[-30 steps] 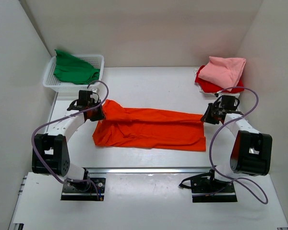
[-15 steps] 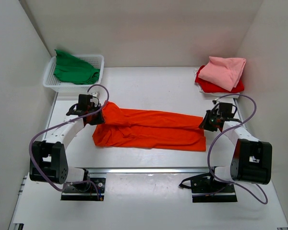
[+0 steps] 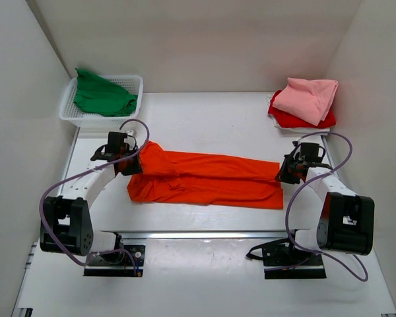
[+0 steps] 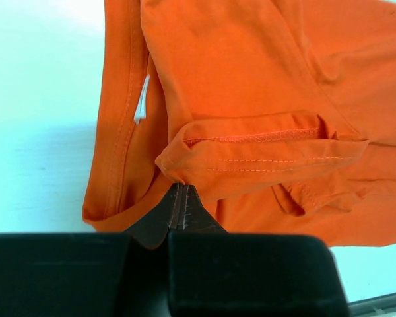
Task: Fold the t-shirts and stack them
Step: Fold the other side of the tshirt into a rectangle
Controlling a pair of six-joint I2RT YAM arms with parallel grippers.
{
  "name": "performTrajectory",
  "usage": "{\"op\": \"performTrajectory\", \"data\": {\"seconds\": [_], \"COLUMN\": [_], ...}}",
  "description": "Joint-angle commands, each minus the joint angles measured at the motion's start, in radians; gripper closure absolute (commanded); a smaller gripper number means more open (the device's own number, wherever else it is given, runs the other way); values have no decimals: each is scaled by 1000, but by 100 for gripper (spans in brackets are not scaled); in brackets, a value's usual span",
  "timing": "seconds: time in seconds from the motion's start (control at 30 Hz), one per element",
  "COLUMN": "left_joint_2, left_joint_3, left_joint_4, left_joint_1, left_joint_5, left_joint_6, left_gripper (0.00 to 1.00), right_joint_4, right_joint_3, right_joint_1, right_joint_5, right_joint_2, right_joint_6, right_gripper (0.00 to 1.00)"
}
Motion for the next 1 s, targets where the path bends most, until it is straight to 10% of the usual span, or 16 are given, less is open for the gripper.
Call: {"op": "performTrajectory", "data": {"seconds": [0.0,0.4,0.57,0.97], "left_joint_2": [-31,-82,-102,-221], "left_joint_3": [-10,-50,-50,-41], "left_joint_4": [-36,-42,-39,-17], "left_joint_1": [-3,-3,8,-179], "left_joint_5": [-31,-25,19,55], "left_joint_6": [-7,-33,-32,-30], "left_gripper": [100,100,58,50], "right_joint_4": [-29,-75,-109,-183], "right_joint_3": [7,8,18,28], "right_joint_1": [2,7,-12,21], "right_joint_5": [20,49,38,49], "right_joint_2": [-2,-41,-87,-193], "right_joint_6": [1,13,18,9], "right_gripper": [100,100,55,52]}}
